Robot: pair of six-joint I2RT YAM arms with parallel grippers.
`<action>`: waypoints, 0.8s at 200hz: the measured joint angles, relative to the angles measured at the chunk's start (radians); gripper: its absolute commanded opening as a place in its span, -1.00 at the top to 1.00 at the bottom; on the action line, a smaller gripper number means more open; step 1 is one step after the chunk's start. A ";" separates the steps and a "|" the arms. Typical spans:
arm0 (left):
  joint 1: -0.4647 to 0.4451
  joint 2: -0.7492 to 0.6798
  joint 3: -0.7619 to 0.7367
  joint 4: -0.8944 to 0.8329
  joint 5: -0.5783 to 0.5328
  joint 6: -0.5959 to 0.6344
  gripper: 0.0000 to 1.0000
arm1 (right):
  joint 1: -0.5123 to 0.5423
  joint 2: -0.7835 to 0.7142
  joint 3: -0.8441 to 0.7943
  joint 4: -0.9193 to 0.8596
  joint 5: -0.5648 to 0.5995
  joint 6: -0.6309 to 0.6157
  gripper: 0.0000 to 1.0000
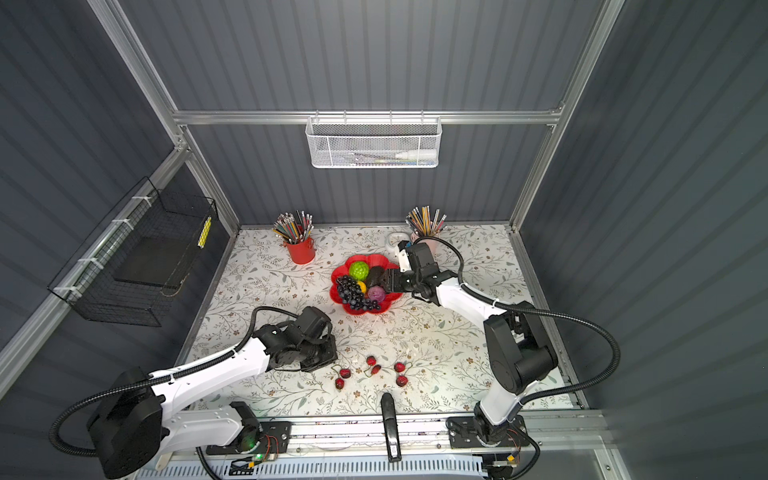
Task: Place and organize the fake fruits in the fruit bowl
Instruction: 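Close the left gripper on the stems of a red cherry pair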
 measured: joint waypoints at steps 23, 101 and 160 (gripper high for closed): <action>0.000 0.000 0.011 -0.014 0.016 0.001 0.67 | 0.000 0.000 0.000 0.002 0.000 -0.003 -0.21; 0.000 0.018 -0.097 0.019 0.116 -0.051 0.49 | 0.000 0.000 -0.026 0.005 0.000 -0.003 -0.21; 0.000 0.028 -0.153 0.070 0.122 -0.087 0.43 | 0.000 0.000 -0.046 0.010 0.000 -0.003 -0.21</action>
